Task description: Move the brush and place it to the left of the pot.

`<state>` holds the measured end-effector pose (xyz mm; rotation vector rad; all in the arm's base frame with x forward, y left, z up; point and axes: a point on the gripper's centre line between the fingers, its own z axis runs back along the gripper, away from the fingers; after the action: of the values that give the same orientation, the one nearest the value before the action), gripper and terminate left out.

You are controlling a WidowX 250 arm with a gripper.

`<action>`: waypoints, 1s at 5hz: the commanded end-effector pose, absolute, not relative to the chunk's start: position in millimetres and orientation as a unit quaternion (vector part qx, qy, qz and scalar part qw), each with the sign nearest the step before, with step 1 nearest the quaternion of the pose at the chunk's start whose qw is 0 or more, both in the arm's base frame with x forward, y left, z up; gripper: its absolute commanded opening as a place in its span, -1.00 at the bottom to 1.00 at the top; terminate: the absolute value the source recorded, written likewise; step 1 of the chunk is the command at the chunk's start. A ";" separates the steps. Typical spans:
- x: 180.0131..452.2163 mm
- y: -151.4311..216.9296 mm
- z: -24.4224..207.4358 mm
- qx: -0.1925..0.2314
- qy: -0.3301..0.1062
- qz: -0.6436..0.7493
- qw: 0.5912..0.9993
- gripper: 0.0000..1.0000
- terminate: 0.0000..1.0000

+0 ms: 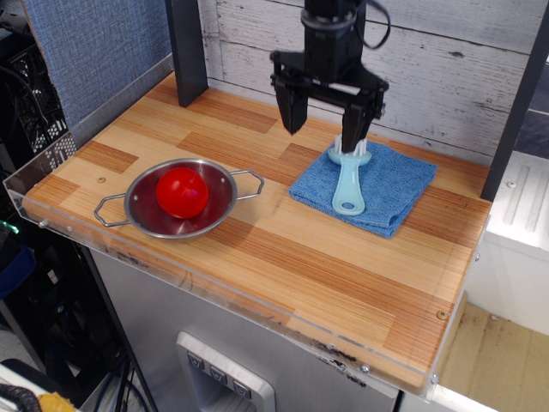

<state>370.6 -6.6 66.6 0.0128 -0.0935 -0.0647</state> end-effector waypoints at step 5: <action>395.9 -3.9 45.9 -0.020 -0.040 0.020 0.999 1.00 -1.00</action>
<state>394.2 -7.7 33.3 -0.0423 -0.0471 0.0365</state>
